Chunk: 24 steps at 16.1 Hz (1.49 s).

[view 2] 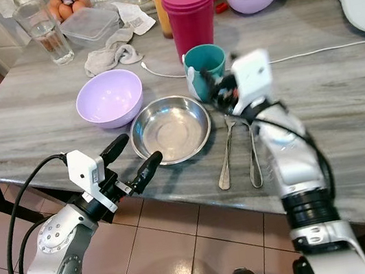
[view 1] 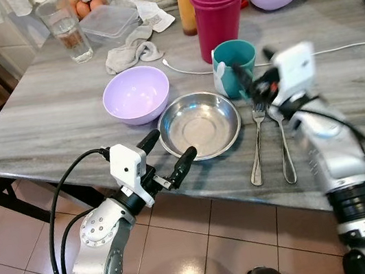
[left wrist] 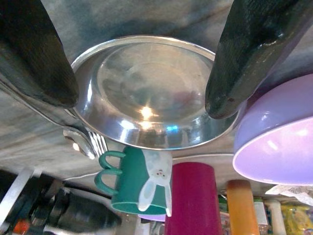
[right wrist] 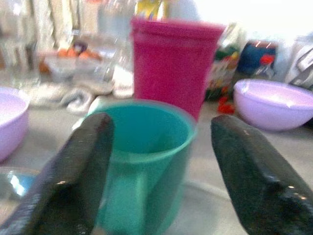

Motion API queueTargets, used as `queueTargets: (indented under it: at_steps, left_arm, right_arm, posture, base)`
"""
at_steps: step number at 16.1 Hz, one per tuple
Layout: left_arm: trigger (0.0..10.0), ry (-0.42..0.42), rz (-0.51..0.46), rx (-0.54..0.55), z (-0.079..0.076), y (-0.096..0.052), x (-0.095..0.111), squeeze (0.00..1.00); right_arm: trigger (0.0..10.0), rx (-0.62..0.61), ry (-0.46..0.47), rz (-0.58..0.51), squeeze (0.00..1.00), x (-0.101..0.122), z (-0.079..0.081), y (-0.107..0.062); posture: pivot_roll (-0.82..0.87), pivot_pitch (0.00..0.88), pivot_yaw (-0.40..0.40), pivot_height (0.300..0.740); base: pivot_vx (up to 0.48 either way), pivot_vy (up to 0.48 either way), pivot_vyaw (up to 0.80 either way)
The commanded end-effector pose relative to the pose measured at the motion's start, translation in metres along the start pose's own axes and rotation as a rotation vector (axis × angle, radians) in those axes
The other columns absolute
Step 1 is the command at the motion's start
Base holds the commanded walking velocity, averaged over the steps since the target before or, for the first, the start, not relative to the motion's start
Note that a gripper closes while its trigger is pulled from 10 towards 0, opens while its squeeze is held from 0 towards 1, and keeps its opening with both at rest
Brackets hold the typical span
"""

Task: Setting the table

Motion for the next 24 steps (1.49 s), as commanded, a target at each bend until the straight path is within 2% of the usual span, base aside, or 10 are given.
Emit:
queueTargets:
  at_steps: [1, 4, 8, 13, 17, 18, 19, 21, 23, 24]
  left_arm:
    - [10.0, 0.007, 0.012, 0.006, 0.001, -0.002, -0.002, 0.0]
    - [10.0, 0.014, 0.003, 0.03, 0.003, -0.001, 0.0, 0.0]
    - [10.0, 0.031, -0.013, 0.15, 0.015, 0.005, 0.002, 0.0]
    - [10.0, 0.066, 0.046, 0.32, 0.031, 0.01, -0.004, 0.0]
    - [10.0, 0.098, 0.081, 0.448, 0.046, 0.009, -0.008, 0.0]
    - [10.0, 0.109, 0.082, 0.47, 0.048, 0.009, -0.008, 0.0]
    - [10.0, 0.112, 0.086, 0.482, 0.049, 0.009, -0.009, 0.0]
    - [10.0, 0.122, 0.083, 0.519, 0.051, 0.009, -0.008, 0.0]
    - [10.0, 0.143, 0.078, 0.553, 0.054, 0.01, -0.008, 0.0]
    - [10.0, 0.155, 0.074, 0.573, 0.056, 0.01, -0.006, 0.0]
  right_arm:
    - [10.0, 0.004, 0.005, -0.036, 1.0, 0.01, 0.002, 0.002]
    - [10.0, -0.01, -0.02, -0.065, 1.0, 0.018, 0.006, -0.007]
    - [10.0, -0.035, -0.108, -0.094, 1.0, 0.022, 0.018, -0.036]
    - [10.0, -0.223, -0.157, -0.081, 1.0, 0.018, 0.021, -0.076]
    - [10.0, -0.247, -0.178, -0.055, 1.0, 0.014, 0.025, -0.085]
    - [10.0, -0.238, -0.169, -0.048, 0.94, 0.012, 0.027, -0.084]
    - [10.0, -0.229, -0.17, -0.042, 0.71, 0.012, 0.028, -0.082]
    - [10.0, -0.212, -0.205, -0.038, 0.62, 0.013, 0.03, -0.08]
    - [10.0, -0.179, -0.233, -0.048, 0.0, 0.015, 0.035, -0.077]
    - [10.0, -0.135, -0.289, -0.067, 0.0, 0.017, 0.041, -0.075]
  posture:
    - [-0.28, 0.201, 0.118, 0.74]
    - [-0.27, 0.199, 0.115, 0.74]
    - [-0.28, 0.189, 0.116, 0.74]
    - [-0.3, 0.167, 0.122, 0.74]
    - [-0.3, 0.157, 0.125, 0.74]
    - [-0.3, 0.153, 0.124, 0.74]
    - [-0.3, 0.151, 0.122, 0.74]
    - [-0.3, 0.148, 0.12, 0.74]
    - [-0.3, 0.144, 0.117, 0.74]
    - [-0.3, 0.145, 0.118, 0.74]
  base:
    - [0.0, 0.0, 0.0]
    - [0.0, 0.0, 0.0]
    - [0.0, 0.0, 0.0]
    - [0.0, 0.0, 0.0]
    - [0.0, 0.0, 0.0]
    - [0.0, 0.0, 0.0]
    - [0.0, 0.0, 0.0]
    - [0.0, 0.0, 0.8]
    - [0.0, 0.0, 0.8]
    - [0.0, 0.0, 0.8]
Point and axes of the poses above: a point about 5 cm out from each wrist's last joint towards the gripper, its own y axis pointing out of the wrist towards the gripper, its own x axis along the axis of the wrist's last joint, z = x × y, the point moved 1 cm from there along y, pointing out of the wrist towards the gripper, and after that the axes turned 8 degrees about y, right-handed, at the moved point
